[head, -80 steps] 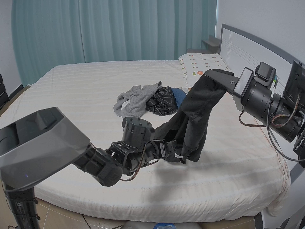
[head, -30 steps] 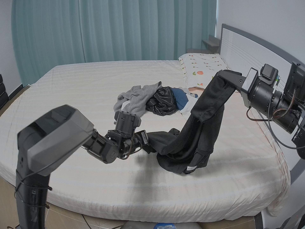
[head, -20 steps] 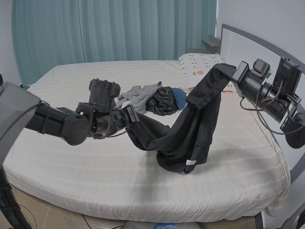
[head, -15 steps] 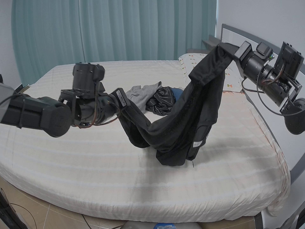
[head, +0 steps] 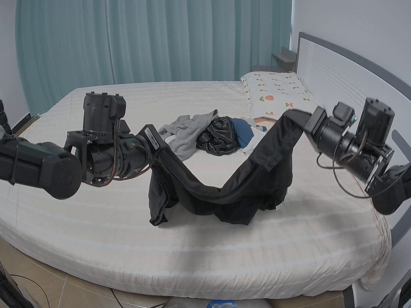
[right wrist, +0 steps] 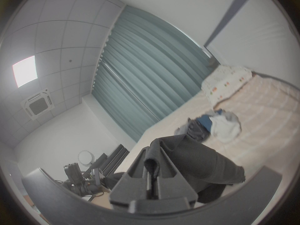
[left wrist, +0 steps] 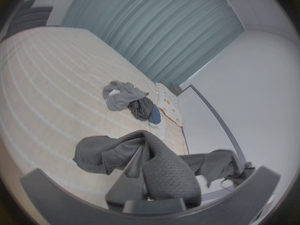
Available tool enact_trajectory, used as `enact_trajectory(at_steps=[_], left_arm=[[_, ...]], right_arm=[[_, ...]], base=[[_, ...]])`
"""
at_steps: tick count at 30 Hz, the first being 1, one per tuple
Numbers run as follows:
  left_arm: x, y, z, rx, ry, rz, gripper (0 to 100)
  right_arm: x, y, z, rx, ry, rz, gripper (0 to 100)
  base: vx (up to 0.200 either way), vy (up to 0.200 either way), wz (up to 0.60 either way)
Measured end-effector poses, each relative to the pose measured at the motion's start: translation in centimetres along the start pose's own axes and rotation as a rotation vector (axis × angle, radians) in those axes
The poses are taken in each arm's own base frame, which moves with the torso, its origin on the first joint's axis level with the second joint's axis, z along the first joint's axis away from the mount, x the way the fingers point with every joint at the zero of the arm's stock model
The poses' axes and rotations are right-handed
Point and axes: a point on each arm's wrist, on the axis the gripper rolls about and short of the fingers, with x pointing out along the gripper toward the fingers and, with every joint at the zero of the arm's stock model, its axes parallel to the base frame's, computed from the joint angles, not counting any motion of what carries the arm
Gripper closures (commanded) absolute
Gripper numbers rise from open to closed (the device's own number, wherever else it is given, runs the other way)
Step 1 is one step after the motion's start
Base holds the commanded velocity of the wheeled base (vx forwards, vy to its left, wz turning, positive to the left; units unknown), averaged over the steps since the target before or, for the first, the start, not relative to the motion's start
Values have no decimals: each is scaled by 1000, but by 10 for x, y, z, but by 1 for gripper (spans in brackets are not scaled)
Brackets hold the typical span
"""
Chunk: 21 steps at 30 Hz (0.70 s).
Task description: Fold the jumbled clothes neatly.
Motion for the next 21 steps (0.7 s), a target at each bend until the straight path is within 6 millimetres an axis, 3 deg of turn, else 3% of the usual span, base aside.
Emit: enact_trajectory(at_steps=[2, 11, 21], left_arm=[[3, 8, -9, -31, 16, -12, 100], [12, 42, -41, -70, 70, 16, 100], [15, 55, -50, -64, 48, 19, 100]], right_arm=[[-2, -10, -12, 30, 30, -22, 100], [-4, -36, -43, 134, 112, -97, 100], [-7, -42, -54, 143, 147, -124, 100]], base=[[0, 0, 0], [-200, 0, 0], [0, 0, 0]])
